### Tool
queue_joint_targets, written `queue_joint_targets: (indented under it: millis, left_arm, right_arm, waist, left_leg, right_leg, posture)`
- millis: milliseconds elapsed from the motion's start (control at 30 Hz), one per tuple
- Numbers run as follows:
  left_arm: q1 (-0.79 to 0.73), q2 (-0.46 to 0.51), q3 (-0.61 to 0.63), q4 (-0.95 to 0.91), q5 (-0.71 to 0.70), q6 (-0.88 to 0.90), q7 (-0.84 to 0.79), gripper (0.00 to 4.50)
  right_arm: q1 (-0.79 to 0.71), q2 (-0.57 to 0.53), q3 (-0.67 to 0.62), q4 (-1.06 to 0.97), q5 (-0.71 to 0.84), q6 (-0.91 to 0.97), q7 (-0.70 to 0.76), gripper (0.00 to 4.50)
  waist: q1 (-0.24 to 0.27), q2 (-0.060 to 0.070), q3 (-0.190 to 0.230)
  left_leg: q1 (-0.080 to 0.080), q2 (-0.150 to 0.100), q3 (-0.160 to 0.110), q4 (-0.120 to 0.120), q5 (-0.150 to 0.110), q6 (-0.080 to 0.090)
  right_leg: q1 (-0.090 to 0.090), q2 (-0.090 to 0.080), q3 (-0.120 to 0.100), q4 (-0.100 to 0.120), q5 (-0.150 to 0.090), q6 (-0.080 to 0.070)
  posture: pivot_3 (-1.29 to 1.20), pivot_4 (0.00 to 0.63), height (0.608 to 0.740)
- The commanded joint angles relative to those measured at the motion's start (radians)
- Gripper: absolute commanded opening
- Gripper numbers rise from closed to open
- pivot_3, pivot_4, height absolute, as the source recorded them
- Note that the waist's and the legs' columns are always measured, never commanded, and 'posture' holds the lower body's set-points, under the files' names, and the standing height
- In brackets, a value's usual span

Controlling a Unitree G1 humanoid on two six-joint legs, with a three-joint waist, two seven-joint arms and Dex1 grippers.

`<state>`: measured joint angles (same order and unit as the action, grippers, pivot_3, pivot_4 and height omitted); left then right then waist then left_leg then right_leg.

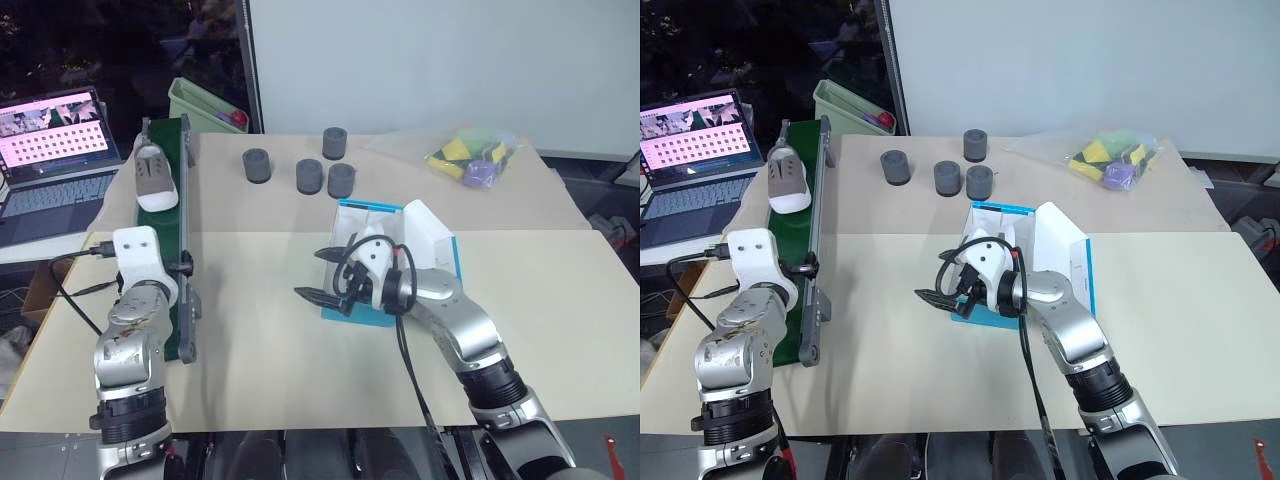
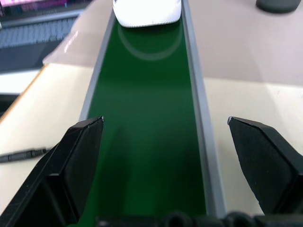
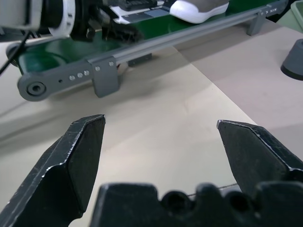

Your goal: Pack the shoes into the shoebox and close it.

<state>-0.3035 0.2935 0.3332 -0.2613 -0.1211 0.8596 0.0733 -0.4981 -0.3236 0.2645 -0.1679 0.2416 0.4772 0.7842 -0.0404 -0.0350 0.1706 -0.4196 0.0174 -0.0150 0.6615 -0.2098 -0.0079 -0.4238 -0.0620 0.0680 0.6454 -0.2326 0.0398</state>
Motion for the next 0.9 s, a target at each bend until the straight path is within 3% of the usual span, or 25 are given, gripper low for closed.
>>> queue_joint_targets:
  millis: [33, 900]
  left_arm:
    - [-0.006, 0.021, 0.012, -0.02, 0.01, 0.011, -0.002, 4.5]
    - [-0.018, 0.009, 0.013, -0.003, -0.015, 0.051, -0.027, 4.5]
  right_arm:
    - [-0.021, 0.007, -0.022, -0.044, 0.026, 0.006, -0.003, 4.45]
    - [-0.04, 0.027, -0.041, -0.044, 0.047, 0.021, -0.025, 4.45]
  waist:
    - [0.0, 0.0, 0.0]
    - [0.004, 0.0, 0.0]
  left_leg:
    - [0.0, 0.0, 0.0, 0.0, 0.0, 0.0]
    - [0.001, 0.0, 0.0, 0.0, 0.0, 0.0]
  right_leg:
    - [0.0, 0.0, 0.0, 0.0, 0.0, 0.0]
    - [0.0, 0.0, 0.0, 0.001, 0.0, 0.0]
  posture:
    - [0.0, 0.15, 0.729]
    - [0.0, 0.15, 0.729]
